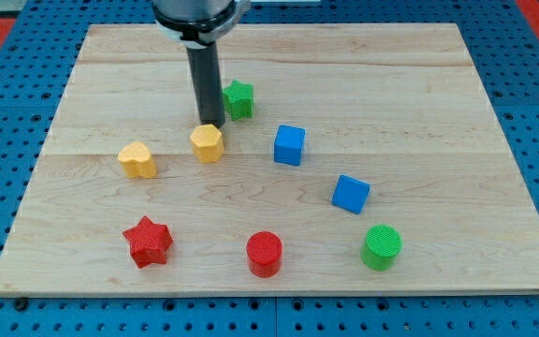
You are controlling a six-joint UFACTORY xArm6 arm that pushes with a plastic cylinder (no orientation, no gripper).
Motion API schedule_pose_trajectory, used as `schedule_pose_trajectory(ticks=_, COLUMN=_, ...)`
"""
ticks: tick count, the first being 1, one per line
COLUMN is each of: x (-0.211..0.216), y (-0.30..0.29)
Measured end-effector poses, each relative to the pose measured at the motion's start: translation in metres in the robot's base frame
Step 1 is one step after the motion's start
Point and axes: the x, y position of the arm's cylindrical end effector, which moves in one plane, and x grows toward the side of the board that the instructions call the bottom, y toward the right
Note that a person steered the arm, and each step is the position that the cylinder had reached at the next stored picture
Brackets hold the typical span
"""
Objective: Slide the yellow blocks parallel to each other
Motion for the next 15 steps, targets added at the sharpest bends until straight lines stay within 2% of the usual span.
schedule_pose_trajectory(ticks=2, x=0.020, y=-0.031)
schedule_pose_trajectory(ticks=3, x=0.020, y=-0.083)
schedule_pose_trajectory(ticks=4, x=0.037, y=-0.090)
schedule_pose_trajectory(ticks=5, x=0.086, y=-0.076)
schedule_pose_trajectory(ticks=6, x=0.100, y=-0.075)
schedule_pose_trajectory(ticks=8, x=0.092, y=-0.072)
schedule_pose_trajectory(ticks=9, x=0.092, y=-0.020)
schedule_pose_trajectory(ticks=11, x=0.105, y=0.045)
schedule_pose_trajectory(ticks=13, x=0.063, y=0.035)
schedule_pose_trajectory(ticks=15, x=0.049, y=0.036)
